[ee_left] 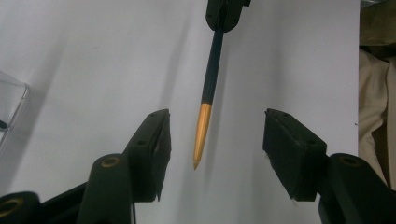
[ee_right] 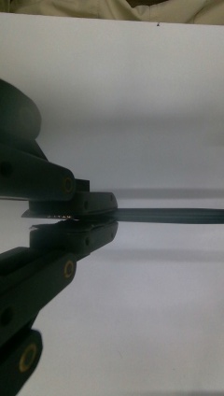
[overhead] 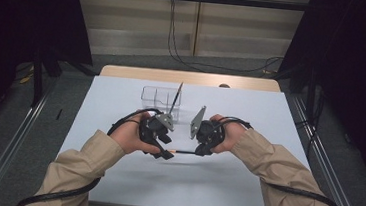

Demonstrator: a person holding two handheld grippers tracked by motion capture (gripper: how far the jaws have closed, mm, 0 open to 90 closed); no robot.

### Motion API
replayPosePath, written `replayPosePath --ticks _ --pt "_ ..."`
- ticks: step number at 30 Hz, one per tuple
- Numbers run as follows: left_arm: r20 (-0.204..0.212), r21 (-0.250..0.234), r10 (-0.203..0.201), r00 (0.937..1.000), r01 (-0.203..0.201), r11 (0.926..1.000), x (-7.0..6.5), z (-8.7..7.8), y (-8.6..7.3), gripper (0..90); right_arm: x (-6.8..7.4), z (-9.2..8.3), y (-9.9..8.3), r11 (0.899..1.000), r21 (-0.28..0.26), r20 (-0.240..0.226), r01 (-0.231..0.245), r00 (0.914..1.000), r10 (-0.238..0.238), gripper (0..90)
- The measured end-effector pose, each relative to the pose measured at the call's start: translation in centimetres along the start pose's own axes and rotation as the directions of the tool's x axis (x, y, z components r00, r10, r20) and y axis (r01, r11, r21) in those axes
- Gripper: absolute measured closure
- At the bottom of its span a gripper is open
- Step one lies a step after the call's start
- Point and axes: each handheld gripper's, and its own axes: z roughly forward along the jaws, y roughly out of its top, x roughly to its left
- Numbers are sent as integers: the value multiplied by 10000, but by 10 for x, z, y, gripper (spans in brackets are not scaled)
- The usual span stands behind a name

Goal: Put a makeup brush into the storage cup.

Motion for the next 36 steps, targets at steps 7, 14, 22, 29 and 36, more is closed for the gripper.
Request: replayPosePath --ticks 7,14,22,29,36 --pt "-83 248 200 9998 -198 9995 0 6 2 489 1 -1 1 9999 -60 -10 104 9999 -104 850" --pt "-203 443 247 9995 -238 9987 0 6 2 553 2 -1 1 9999 -58 -62 94 9999 -94 850" --pt "-194 332 241 9995 -234 9992 3 6 1 558 1 -1 0 9998 -115 -11 151 9999 -151 850" --pt "-26 -17 -30 10000 30 10000 4 4 -1 478 0 0 -4 9994 -348 50 25 10000 -24 850" --pt "120 -371 -199 9997 203 9991 4 3 -4 337 0 0 -5 9986 -519 79 -5 10000 9 850"
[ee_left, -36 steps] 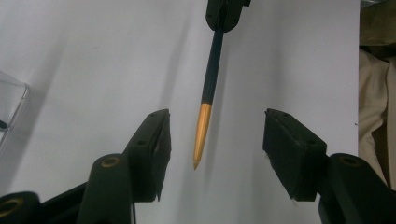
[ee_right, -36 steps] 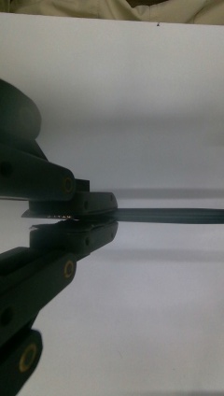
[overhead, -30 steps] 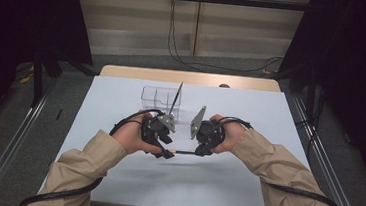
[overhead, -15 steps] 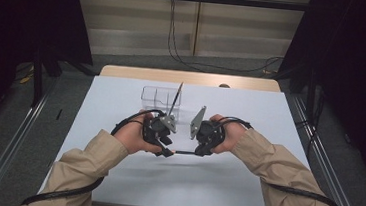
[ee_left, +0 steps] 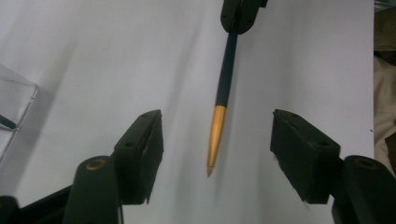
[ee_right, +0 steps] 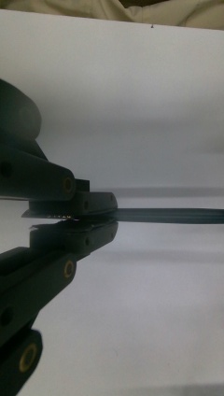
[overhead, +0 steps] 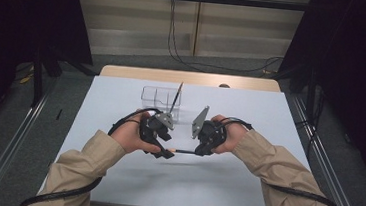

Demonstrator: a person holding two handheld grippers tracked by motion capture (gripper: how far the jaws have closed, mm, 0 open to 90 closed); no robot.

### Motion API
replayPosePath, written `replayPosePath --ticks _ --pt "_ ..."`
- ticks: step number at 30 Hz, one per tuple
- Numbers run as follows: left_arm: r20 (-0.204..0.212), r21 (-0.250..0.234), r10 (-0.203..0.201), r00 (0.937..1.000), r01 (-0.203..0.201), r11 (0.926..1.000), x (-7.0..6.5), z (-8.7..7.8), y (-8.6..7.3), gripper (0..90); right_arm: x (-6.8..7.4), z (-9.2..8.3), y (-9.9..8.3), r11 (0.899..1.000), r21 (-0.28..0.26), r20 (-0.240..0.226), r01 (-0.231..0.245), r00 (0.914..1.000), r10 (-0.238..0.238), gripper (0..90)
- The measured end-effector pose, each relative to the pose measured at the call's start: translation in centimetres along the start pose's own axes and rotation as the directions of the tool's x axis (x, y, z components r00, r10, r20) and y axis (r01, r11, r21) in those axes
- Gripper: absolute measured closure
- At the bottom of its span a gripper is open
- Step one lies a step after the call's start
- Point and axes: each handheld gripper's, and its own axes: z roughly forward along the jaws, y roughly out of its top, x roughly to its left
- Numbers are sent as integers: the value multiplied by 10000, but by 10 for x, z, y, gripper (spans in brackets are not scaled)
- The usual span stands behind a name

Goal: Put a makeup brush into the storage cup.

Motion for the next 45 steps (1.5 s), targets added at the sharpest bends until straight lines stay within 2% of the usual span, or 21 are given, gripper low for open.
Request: replayPosePath --ticks 5,9,13,14,15,19,20,21,28,30,33,35,36,38,40,42,43,45 --pt "166 -606 -570 9982 579 9965 2 0 -5 248 0 0 -2 9999 -76 -10 -73 10000 73 850" --pt "254 -1455 -933 9953 960 9847 5 0 -11 195 0 1 -3 9998 -199 -57 -85 9999 84 850" --pt "209 -2510 -963 9951 984 9630 8 -2 -16 110 0 0 -5 9996 -253 -23 -141 9999 141 850" --pt "257 -2666 -1022 9944 1053 9580 7 -1 -17 92 0 0 -5 9995 -268 -15 -175 9998 175 850" --pt "179 -2820 -922 9956 935 9548 8 -2 -18 79 -1 -1 -5 9994 -302 -3 -177 9998 177 850" --pt "332 -3677 -1080 9936 1126 9231 7 -1 -21 50 -1 -1 -7 9986 -464 36 -233 9997 235 850" --pt "363 -3787 -1097 9933 1152 9183 7 -1 -22 48 -1 -1 -7 9987 -451 36 -224 9997 226 850" --pt "410 -3949 -1172 9923 1238 9103 8 0 -22 46 -1 -1 -7 9985 -494 27 -240 9997 241 850" --pt "630 -4650 -1291 9896 1435 8736 9 1 -25 30 -1 -2 -7 9977 -653 97 -201 9997 208 850" --pt "760 -4932 -1310 9885 1514 8566 9 2 -27 29 -1 -3 -7 9973 -679 122 -272 9995 281 849" --pt "677 -5227 -1363 9884 1515 8389 9 2 -28 27 -1 -4 -8 9966 -758 127 -317 9994 328 849" --pt "742 -5464 -1383 9876 1563 8228 9 2 -28 26 -1 -4 -9 9961 -808 110 -348 9993 358 850" --pt "802 -5507 -1387 9871 1599 8193 9 3 -28 23 -1 -4 -9 9961 -810 138 -344 9993 356 850" --pt "635 -5573 -1332 9890 1459 8174 8 2 -27 22 -1 -4 -10 9959 -835 148 -351 9992 364 850" --pt "695 -5686 -1381 9880 1529 8083 8 3 -27 22 -1 -4 -10 9951 -940 127 -312 9994 326 850" --pt "631 -5714 -1344 9889 1462 8076 8 3 -27 22 -1 -5 -10 9947 -966 166 -360 9991 378 850" --pt "630 -5763 -1336 9890 1454 8042 8 3 -27 22 -1 -6 -10 9943 -1010 135 -347 9993 362 850" --pt "571 -5790 -1362 9890 1439 8025 7 3 -27 22 -1 -6 -11 9919 -1240 220 -285 9993 315 849"
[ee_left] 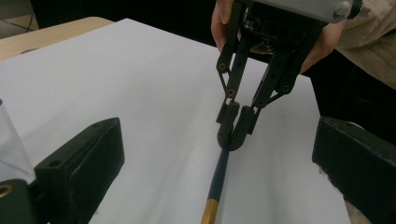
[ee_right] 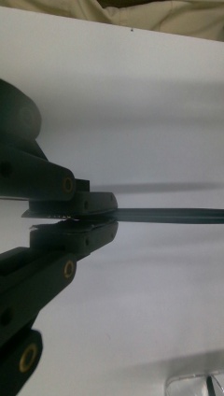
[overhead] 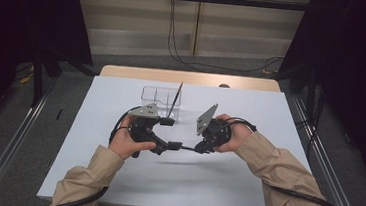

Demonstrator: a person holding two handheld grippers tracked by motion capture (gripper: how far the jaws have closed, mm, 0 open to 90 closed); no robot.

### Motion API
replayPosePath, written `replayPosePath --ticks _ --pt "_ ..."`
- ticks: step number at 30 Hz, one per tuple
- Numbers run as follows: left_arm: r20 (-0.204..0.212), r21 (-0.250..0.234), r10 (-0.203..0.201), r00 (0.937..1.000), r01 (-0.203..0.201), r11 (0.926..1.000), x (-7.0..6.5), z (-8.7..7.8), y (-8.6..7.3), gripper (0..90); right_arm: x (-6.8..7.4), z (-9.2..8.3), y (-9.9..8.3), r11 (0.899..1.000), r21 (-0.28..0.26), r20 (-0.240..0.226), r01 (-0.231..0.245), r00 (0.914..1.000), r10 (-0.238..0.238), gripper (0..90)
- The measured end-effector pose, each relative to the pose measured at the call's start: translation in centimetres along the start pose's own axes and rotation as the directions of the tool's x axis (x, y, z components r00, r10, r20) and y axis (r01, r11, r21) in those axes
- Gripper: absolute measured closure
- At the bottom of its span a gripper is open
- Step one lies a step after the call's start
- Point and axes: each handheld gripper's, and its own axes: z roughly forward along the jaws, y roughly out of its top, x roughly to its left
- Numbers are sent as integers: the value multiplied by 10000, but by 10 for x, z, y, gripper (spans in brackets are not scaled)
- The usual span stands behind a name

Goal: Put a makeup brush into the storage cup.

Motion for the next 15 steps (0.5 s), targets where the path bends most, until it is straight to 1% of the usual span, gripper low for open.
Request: replayPosePath --ticks 2,3,4,6,8,13,15 --pt "-70 -24 39 10000 -40 10000 0 -1 0 21 0 -1 -1 9998 -187 -27 -22 10000 22 850" --pt "-86 -57 14 10000 -14 10000 1 -2 0 15 0 -1 -1 9997 -260 34 -33 10000 34 850" --pt "-100 -159 -16 9999 14 9999 1 -2 0 15 0 -1 -1 9994 -347 27 -28 10000 29 850" --pt "-145 -128 4 9999 -6 9999 1 -4 -1 13 -1 -1 -3 9986 -528 52 -36 10000 39 850" --pt "-154 -108 28 9999 -29 9999 2 -5 -1 10 0 -1 -4 9979 -625 62 -179 9998 183 850" --pt "-314 -303 -57 9995 48 9995 3 -7 -1 8 0 -3 -8 9923 -1187 40 -348 9994 355 850" --pt "-384 -371 -135 9992 121 9992 4 -7 -3 0 -1 -4 -9 9877 -1500 -20 -432 9991 434 850"
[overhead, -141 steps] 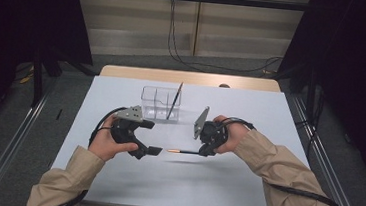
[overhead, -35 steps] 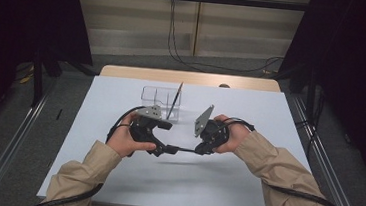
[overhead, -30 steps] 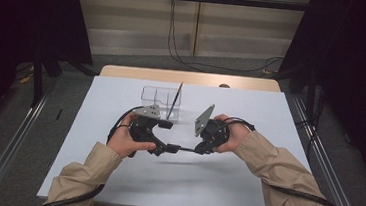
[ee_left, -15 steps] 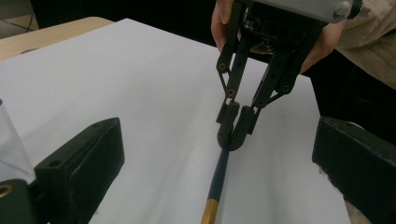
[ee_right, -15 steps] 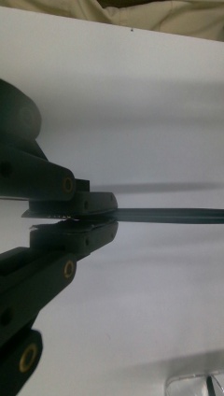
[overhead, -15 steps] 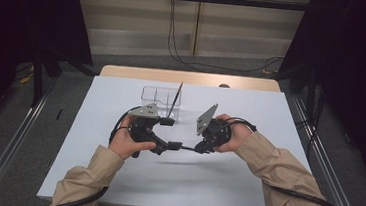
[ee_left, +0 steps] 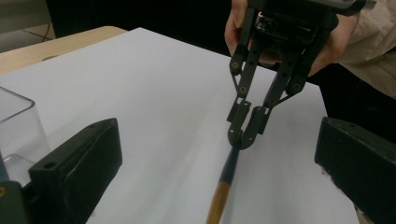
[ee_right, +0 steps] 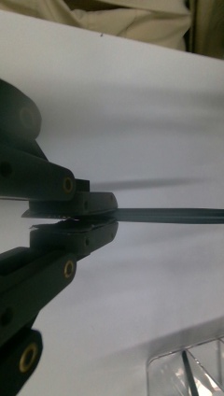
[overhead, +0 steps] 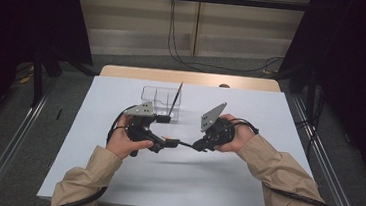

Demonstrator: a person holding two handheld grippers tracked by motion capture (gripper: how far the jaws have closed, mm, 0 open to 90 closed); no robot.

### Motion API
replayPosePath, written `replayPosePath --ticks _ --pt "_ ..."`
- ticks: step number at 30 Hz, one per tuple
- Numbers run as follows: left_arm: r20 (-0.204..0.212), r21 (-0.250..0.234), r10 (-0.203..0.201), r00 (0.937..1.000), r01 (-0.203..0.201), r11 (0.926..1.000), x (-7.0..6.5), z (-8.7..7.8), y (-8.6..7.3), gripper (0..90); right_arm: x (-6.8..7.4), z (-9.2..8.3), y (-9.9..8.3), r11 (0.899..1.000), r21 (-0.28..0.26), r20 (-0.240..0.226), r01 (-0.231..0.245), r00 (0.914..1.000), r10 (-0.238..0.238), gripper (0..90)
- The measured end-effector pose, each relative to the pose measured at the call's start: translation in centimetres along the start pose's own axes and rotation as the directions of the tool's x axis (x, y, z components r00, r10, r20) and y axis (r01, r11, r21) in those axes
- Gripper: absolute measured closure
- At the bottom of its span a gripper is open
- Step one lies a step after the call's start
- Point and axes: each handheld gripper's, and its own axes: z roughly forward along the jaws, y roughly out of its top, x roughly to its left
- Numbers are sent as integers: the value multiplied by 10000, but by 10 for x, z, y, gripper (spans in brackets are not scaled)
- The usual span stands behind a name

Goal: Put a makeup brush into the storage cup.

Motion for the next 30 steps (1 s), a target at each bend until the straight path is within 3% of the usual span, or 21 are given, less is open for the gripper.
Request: replayPosePath --ticks 12,20,28,30 --pt "14 -147 -158 9999 158 9998 1 3 -3 4 -4 -10 -4 9935 -1095 506 -309 9980 366 850" --pt "-17 -518 -333 9994 332 9981 2 1 -2 11 -5 -11 -2 9738 -2234 811 -433 9947 628 850" --pt "38 -856 -416 9991 417 9955 2 2 0 56 -4 -12 3 9667 -2529 929 -395 9936 649 850" --pt "-44 -946 -529 9986 523 9941 2 2 0 101 -4 -13 4 9643 -2622 1021 -380 9925 669 850"
